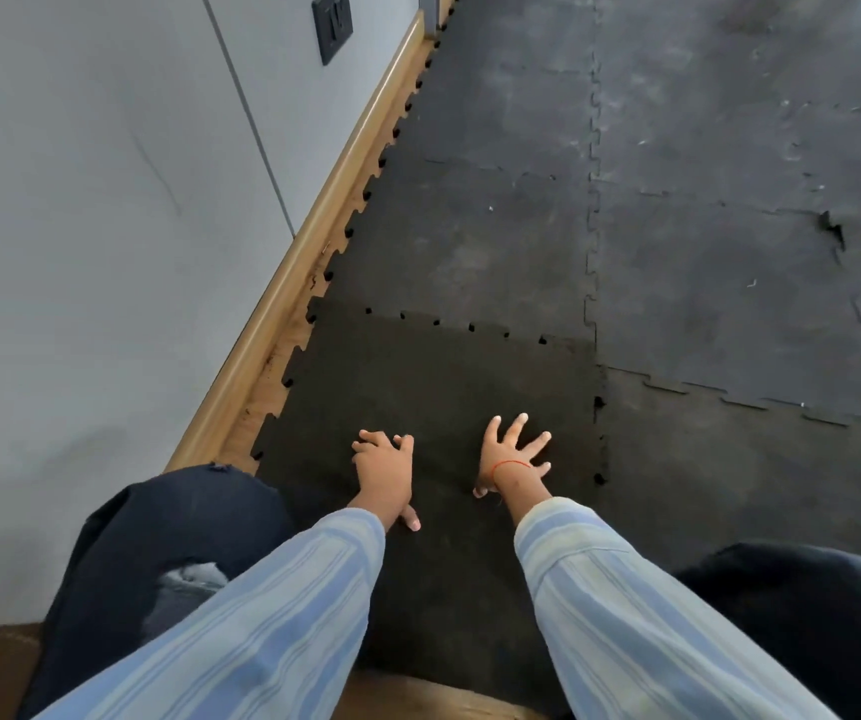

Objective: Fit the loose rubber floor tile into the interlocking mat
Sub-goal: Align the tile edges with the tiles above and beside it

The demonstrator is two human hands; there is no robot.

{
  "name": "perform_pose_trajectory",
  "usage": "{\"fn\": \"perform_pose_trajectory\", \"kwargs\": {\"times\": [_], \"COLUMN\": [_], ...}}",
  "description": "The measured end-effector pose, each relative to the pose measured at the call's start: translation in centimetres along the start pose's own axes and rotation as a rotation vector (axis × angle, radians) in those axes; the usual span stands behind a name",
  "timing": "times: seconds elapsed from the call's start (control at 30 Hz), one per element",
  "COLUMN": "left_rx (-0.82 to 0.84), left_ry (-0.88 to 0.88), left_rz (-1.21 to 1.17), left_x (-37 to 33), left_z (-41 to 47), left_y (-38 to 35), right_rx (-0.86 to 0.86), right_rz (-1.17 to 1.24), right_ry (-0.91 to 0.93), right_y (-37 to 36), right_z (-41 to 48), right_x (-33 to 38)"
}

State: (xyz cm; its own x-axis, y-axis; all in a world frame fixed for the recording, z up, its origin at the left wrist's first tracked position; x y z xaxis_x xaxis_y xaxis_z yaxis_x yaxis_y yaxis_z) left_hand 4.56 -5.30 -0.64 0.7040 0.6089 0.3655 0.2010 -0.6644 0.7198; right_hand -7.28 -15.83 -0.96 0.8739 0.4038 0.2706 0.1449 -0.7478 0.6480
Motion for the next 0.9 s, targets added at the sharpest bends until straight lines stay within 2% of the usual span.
{"fn": "perform_pose_trajectory", "kwargs": {"times": [0.17, 0.27, 0.37, 0.47, 0.7, 0.9], "left_rx": [0.098, -0.014, -0.124, -0.155, -0.105, -0.142], "left_ry": [0.022, -0.047, -0.098, -0.137, -0.299, -0.293], "left_rz": [-0.054, -0.216, -0.384, -0.397, -0.271, -0.291], "left_x": [-2.3, -3.3, -2.7, -1.3, -1.4, -1.5], "left_z": [-0.9, 0.4, 3.6, 7.0, 15.3, 16.7], "left_y": [2.2, 2.3, 2.1, 3.0, 10.8, 11.2], "right_rx": [0.072, 0.011, -0.112, -0.195, -0.286, -0.452], "right_rz": [0.004, -0.037, -0.045, -0.051, -0.245, -0.266], "right_ry": [0.051, 0.104, 0.256, 0.344, 0.230, 0.247], "right_y": [0.2, 0.2, 2.0, 4.6, 9.2, 10.4], "right_z": [-0.4, 0.5, 3.1, 5.3, 9.3, 9.7], "right_x": [-1.0, -0.7, -1.4, -2.9, -3.9, -4.1]}}
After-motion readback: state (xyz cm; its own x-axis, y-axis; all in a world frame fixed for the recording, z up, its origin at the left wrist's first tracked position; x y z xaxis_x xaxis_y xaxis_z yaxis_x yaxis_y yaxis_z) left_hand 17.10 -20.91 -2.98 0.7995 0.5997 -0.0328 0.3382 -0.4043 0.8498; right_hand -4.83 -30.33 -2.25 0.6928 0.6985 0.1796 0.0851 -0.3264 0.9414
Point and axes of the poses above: each hand's wrist, its own z-axis towards the middle knuckle, its own y-axis out of the back of the hand, x = y × z, the point moved 4 cm from there along z, towards the middle knuckle, and after that the axes turned 12 degrees about y, right-handed, at the moved point
